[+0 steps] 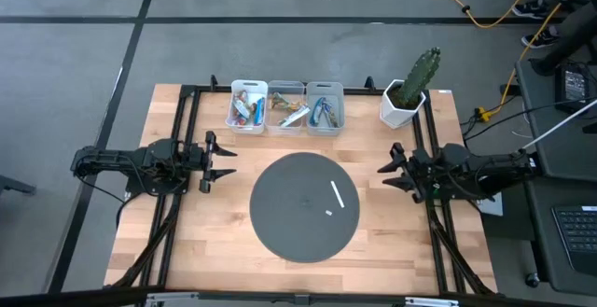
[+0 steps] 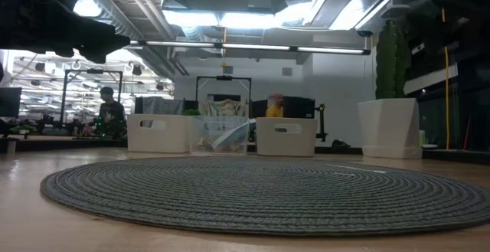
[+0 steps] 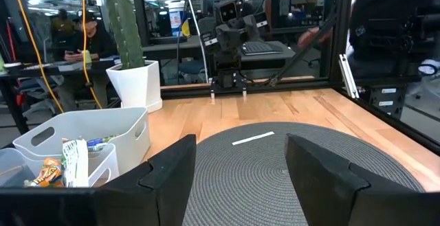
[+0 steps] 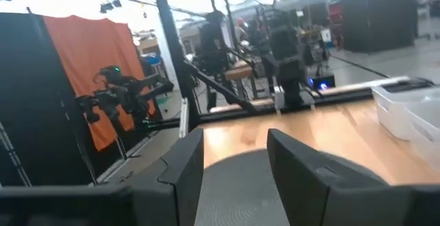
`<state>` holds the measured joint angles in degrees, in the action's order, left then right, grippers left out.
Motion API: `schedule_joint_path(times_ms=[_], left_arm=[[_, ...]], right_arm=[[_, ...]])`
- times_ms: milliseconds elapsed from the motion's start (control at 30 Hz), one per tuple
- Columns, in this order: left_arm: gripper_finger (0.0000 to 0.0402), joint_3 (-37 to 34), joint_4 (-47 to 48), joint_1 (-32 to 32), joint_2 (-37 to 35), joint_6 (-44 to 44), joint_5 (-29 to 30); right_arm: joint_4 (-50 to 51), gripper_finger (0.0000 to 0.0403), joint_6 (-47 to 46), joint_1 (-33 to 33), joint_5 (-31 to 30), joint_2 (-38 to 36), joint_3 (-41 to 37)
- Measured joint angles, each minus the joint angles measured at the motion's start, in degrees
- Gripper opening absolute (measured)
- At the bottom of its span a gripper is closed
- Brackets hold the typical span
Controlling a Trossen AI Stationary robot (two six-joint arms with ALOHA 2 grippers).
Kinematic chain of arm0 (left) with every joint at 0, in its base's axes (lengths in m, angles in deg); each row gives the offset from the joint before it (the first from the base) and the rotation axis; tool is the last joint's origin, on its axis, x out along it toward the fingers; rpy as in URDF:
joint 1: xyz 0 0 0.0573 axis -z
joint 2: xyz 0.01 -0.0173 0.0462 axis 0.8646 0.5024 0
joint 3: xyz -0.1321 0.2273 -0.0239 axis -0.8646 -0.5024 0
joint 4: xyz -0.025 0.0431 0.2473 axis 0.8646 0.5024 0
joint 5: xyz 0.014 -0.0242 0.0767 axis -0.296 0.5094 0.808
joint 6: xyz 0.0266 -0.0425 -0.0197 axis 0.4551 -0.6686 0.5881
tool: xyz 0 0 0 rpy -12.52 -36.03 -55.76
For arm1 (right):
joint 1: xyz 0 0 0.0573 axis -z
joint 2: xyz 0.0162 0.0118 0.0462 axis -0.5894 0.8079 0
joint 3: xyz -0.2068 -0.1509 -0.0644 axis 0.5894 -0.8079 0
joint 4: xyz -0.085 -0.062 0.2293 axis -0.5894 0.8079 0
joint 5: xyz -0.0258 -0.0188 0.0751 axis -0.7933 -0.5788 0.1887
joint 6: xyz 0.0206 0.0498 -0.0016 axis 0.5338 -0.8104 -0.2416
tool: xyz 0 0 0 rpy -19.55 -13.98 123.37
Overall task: Pick and place Granola Bars by type
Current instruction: Return to Home Position
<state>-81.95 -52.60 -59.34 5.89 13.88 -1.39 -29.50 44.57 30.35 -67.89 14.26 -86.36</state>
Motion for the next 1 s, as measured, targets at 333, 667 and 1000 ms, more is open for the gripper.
schedule_joint_path(times_ms=[333,667,1000], left_arm=[[0.0216,0.0,0.0,0.0,0.0,0.0,0.0],[0.0219,0.0,0.0,0.0,0.0,0.0,0.0],[0.0217,0.0,0.0,0.0,0.0,0.0,0.0]], right_arm=[[0.5,0.0164,0.1,0.0,0.8,0.0,0.0],[0.5,0.0164,0.2,0.0,0.8,0.0,0.0],[0.5,0.0164,-0.1,0.0,0.8,0.0,0.0]])
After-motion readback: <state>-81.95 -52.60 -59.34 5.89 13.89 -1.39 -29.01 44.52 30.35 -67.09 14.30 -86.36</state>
